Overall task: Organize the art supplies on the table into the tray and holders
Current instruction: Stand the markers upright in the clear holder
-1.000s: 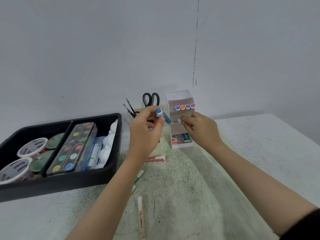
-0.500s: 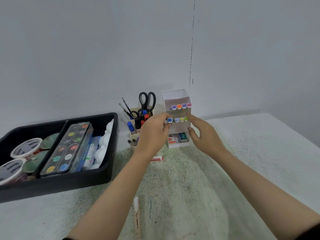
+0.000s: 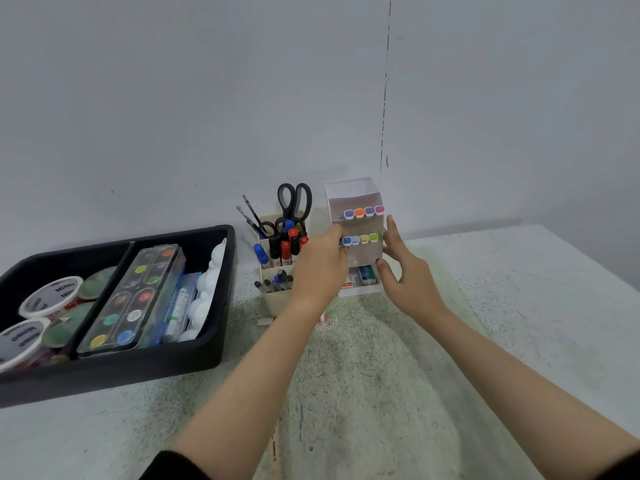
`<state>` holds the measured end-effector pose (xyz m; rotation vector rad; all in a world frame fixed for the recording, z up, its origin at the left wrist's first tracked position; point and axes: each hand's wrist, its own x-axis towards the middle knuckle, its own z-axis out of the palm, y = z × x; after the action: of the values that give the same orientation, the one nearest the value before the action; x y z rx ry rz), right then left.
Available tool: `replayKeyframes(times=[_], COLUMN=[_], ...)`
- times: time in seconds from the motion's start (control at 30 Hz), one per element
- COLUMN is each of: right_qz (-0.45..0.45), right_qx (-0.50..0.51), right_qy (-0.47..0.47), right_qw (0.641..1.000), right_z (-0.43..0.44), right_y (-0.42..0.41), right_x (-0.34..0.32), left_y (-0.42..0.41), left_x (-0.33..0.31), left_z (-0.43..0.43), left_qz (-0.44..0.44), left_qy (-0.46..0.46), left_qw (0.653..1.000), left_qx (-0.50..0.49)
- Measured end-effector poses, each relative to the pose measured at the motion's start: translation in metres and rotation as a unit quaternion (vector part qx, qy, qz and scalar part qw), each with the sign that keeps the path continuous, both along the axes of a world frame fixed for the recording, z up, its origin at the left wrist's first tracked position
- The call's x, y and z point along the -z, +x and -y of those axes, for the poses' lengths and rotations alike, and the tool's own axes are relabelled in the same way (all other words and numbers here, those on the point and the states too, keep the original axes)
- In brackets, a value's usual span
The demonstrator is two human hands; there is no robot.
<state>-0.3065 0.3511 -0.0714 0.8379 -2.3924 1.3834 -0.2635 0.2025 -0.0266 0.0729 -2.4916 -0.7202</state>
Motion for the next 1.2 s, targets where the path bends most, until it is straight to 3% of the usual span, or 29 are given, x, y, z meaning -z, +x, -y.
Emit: replayKeyframes(times=[0.17,0.53,0.67,0.97,1.2], right_qz=[0.010,0.031,0.037,0.055,0.053], right_qx=[0.007,-0.007,-0.015,-0.018,-0.018], right_qy=[-0.030,-0.038,-0.046,-0.064,-0.075], right_qw=[0.999,0.999,0.998,0.996,0.996], right_z=[0.003,0.005,0.005,0.007,0.007], right_y=[0.000,-0.002,-0.001,-0.002,-0.003], right_x=[0.003,0.002,0.000,0.003,0.005], left_y=[-0.004,-0.010,-0.010,-0.015,-0.016], left_x=[0.000,-0.007,-0.007,-0.003,-0.006], left_z=[-0.002,-0.008,-0.011,-0.009,-0.011], left_qz=[-0.006,0.066,0.078,0.064,0.073], left_qy=[-0.012,-0.181,-0.165,-0.016,-0.007], left_qw=[1.000,0.981,0.983,0.997,0.997], left_qx=[0.005,0.009,0.003,0.026,0.030])
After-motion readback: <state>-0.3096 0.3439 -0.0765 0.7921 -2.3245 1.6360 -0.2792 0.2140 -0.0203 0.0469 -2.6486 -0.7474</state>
